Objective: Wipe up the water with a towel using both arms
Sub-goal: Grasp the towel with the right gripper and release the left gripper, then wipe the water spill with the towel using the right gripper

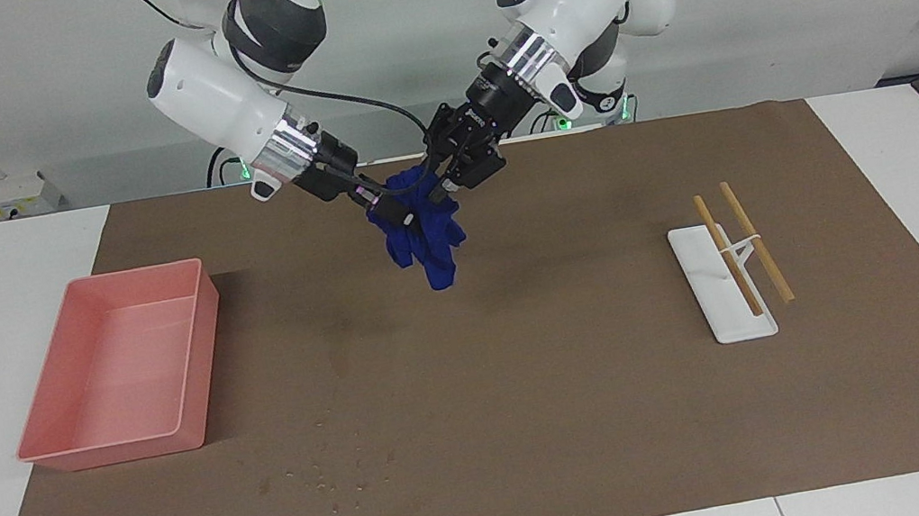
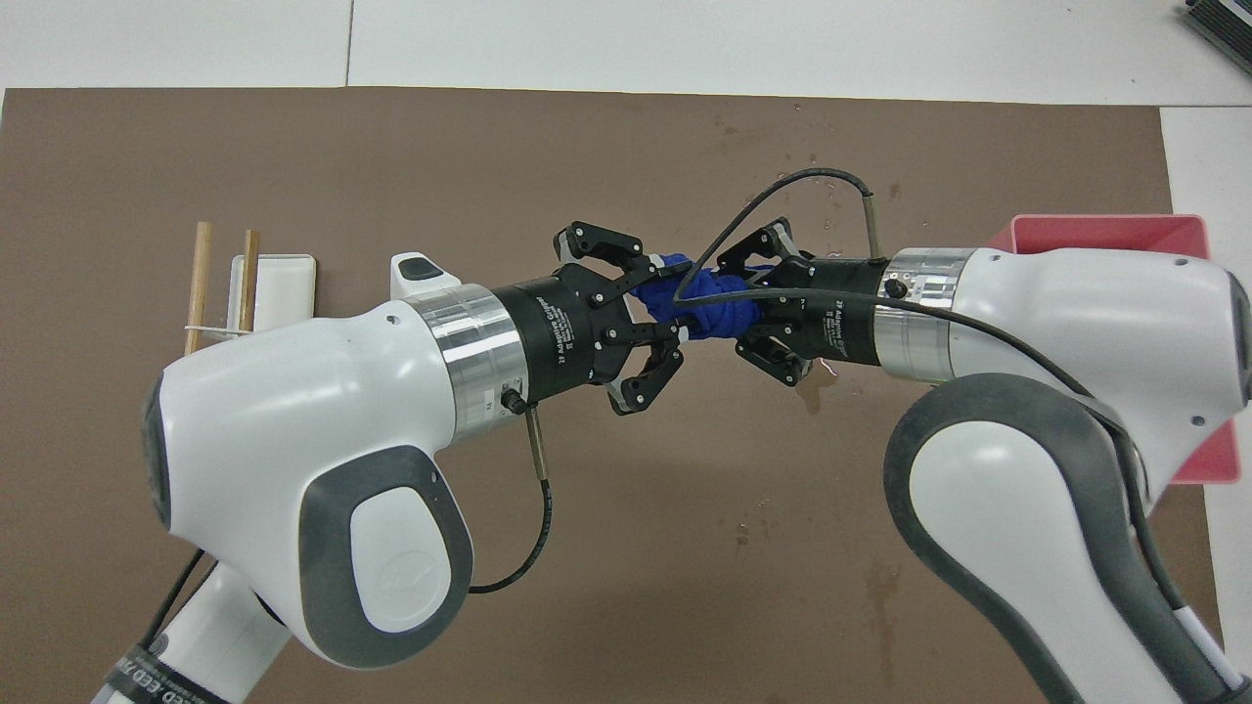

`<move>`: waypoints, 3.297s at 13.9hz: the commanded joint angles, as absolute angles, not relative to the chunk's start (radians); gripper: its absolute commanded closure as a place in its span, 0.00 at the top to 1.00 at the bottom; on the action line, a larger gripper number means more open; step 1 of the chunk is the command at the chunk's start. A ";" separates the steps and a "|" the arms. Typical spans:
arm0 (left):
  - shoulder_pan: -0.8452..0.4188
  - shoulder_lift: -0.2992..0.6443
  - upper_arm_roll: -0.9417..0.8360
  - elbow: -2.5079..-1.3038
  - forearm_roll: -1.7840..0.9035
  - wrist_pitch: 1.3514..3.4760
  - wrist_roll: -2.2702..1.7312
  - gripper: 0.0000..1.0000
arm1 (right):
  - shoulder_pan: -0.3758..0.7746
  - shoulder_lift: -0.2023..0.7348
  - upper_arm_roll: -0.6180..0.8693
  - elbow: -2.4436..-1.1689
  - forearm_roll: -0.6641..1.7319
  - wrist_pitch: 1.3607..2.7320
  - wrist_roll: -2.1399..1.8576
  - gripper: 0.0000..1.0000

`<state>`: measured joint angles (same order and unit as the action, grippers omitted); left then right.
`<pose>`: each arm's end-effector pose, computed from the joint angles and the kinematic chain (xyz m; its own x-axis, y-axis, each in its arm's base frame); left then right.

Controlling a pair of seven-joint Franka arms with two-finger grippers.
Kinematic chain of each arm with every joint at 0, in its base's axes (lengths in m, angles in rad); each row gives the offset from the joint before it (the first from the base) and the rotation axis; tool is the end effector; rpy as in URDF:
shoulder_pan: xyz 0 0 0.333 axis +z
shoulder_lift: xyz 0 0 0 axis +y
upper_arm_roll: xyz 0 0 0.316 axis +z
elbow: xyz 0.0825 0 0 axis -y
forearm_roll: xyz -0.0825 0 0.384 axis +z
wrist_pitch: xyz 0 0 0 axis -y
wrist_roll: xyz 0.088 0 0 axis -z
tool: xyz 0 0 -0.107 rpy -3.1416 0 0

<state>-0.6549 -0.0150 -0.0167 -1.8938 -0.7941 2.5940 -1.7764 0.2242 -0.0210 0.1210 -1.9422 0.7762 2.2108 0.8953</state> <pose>0.4810 -0.3647 0.5838 0.0757 0.6578 -0.7494 0.9446 0.1934 0.2652 0.5406 0.2197 0.5277 0.6300 -0.6444 -0.4334 -0.7613 -0.4023 -0.5085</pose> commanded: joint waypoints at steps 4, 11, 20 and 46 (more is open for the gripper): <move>-0.560 -0.028 0.006 -1.894 -0.466 2.479 -1.546 1.00 | 0.178 -0.038 0.126 -1.911 0.364 1.958 0.518 0.00; -0.390 -0.034 0.006 -1.829 -0.142 2.108 -0.881 1.00 | 0.117 -0.037 0.127 -2.063 0.190 2.025 0.120 0.00; -0.106 -0.038 0.014 -1.721 -0.034 1.732 0.074 1.00 | 0.111 0.107 0.129 -2.241 0.190 2.304 0.068 0.00; -0.064 -0.075 0.002 -1.647 0.009 1.581 0.147 1.00 | 0.083 0.581 0.127 -1.744 -0.160 2.574 -0.031 0.00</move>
<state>-0.0483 -0.0359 -0.0047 -1.5813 -0.0027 1.5182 0.1760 0.0990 0.4795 0.1275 -1.8217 -0.1175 2.5392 -0.0150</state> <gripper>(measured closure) 0.000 0.780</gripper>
